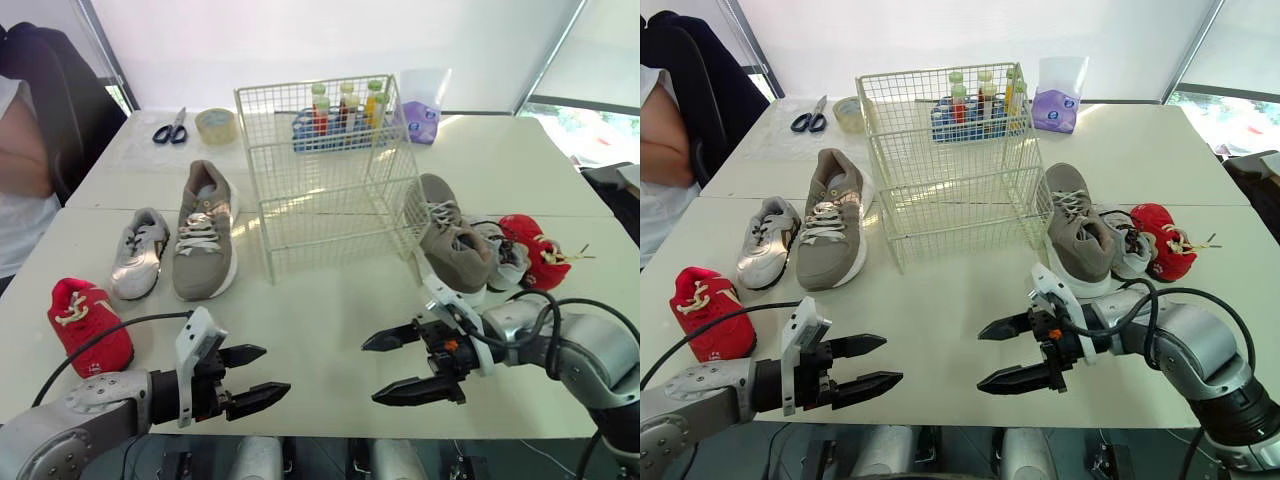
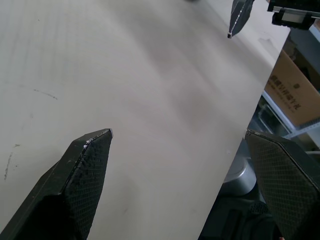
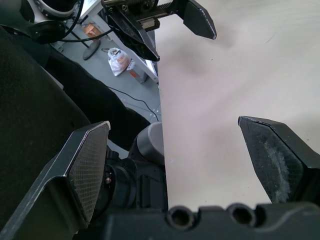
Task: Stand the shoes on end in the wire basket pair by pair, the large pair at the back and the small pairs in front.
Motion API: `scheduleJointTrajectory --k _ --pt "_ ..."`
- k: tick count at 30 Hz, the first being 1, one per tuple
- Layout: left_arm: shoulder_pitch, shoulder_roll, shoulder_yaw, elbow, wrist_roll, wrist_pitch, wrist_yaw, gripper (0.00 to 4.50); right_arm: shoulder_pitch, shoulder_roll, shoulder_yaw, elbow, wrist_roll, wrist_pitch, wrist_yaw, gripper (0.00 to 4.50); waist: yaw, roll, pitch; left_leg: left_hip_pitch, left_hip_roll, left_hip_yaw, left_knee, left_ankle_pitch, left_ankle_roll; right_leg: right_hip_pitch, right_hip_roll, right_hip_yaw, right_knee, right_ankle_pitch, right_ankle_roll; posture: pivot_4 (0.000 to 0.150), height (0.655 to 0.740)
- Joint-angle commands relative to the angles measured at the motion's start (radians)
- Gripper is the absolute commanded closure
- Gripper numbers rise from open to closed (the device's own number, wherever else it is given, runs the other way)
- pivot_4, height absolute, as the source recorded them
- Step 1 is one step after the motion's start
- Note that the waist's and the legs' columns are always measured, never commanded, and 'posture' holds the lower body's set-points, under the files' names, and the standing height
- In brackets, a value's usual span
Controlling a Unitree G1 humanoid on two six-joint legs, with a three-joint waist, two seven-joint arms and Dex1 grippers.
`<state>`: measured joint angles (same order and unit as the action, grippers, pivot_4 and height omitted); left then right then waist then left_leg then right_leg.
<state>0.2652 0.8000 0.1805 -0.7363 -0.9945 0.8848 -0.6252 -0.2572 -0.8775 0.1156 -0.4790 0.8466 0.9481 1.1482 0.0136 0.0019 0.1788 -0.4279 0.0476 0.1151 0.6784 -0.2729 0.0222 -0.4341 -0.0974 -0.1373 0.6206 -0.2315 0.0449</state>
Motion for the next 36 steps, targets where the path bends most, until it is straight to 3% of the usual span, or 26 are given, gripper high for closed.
scheduleJointTrajectory --k 1,4,7,10,13,17,23,31,34,36 --pt "-0.009 0.003 0.009 -0.020 0.003 -0.013 0.003 0.15 -0.019 0.001 -0.019 -0.028 0.015 0.001 -0.012 0.00 0.001 0.000 0.000 0.000 0.000 0.000 0.000 0.000 0.000 0.000 0.000 0.000 0.000 0.000 0.000 0.150 0.7400" --pt "-0.030 0.019 0.017 -0.014 -0.006 -0.010 -0.017 0.15 -0.053 -0.038 -0.040 -0.028 0.024 0.010 0.012 0.00 0.000 0.000 0.000 0.000 0.000 0.000 0.000 0.000 0.000 0.000 0.000 0.000 0.000 0.000 0.000 0.150 0.7400" --pt "-0.083 0.102 0.091 -0.008 -0.002 -0.007 -0.058 0.15 -0.191 -0.100 -0.117 0.017 0.127 0.078 0.072 0.00 0.000 0.002 0.002 0.000 0.000 0.000 0.000 0.000 0.000 0.000 0.000 0.000 0.000 0.000 0.000 0.150 0.7400" --pt "-0.220 0.214 0.243 0.026 -0.158 0.043 -0.052 0.15 -0.390 -0.154 -0.171 0.129 0.163 0.106 0.121 0.00 -0.001 0.002 0.005 -0.001 0.000 0.000 0.001 0.000 -0.001 -0.002 0.001 0.000 0.002 0.001 -0.002 0.150 0.7400" --pt "-0.377 0.348 0.318 0.081 -0.288 0.088 -0.097 0.15 -0.626 -0.190 -0.084 0.291 -0.016 -0.016 0.200 0.00 -0.002 0.002 0.006 -0.002 0.000 -0.001 0.000 0.001 -0.001 -0.003 0.001 -0.001 0.000 0.001 -0.002 0.150 0.7400" --pt "-0.475 0.407 0.253 0.111 -0.281 0.083 -0.158 0.15 -0.798 -0.160 0.106 0.454 -0.267 -0.228 0.345 0.00 -0.008 0.003 0.005 -0.003 -0.001 0.004 -0.003 0.001 0.001 -0.003 0.002 0.001 -0.002 0.000 0.002 0.150 0.7400" --pt "-0.525 0.364 0.137 0.120 -0.196 0.055 -0.163 0.15 -0.908 0.006 0.302 0.764 -0.575 -0.544 0.430 0.00 -0.010 0.002 0.006 -0.002 0.000 0.015 -0.004 0.005 -0.005 -0.007 0.004 0.009 0.008 0.001 0.008 0.150 0.7400" --pt "-0.472 0.325 0.155 0.079 -0.192 0.062 -0.108 0.15 -1.028 0.230 0.390 1.200 -0.824 -0.831 0.432 0.00 -0.031 0.001 0.006 0.000 0.001 0.018 -0.001 0.006 -0.007 -0.008 0.006 0.014 0.011 0.001 0.008 0.150 0.7400" --pt "-0.456 0.305 0.155 0.069 -0.190 0.059 -0.086 0.00 -1.043 0.277 0.392 1.293 -0.882 -0.893 0.427 0.87 -0.028 0.001 0.006 0.000 0.002 0.018 -0.001 0.007 -0.008 -0.007 0.007 0.015 0.011 0.001 0.008 0.150 0.7400" --pt "-0.447 0.296 0.159 0.066 -0.190 0.058 -0.075 0.00 -1.055 0.297 0.383 1.330 -0.907 -0.921 0.431 1.81 -0.031 0.001 0.006 0.000 0.002 0.018 0.000 0.007 -0.008 -0.007 0.007 0.017 0.011 0.001 0.008 0.150 0.7400"
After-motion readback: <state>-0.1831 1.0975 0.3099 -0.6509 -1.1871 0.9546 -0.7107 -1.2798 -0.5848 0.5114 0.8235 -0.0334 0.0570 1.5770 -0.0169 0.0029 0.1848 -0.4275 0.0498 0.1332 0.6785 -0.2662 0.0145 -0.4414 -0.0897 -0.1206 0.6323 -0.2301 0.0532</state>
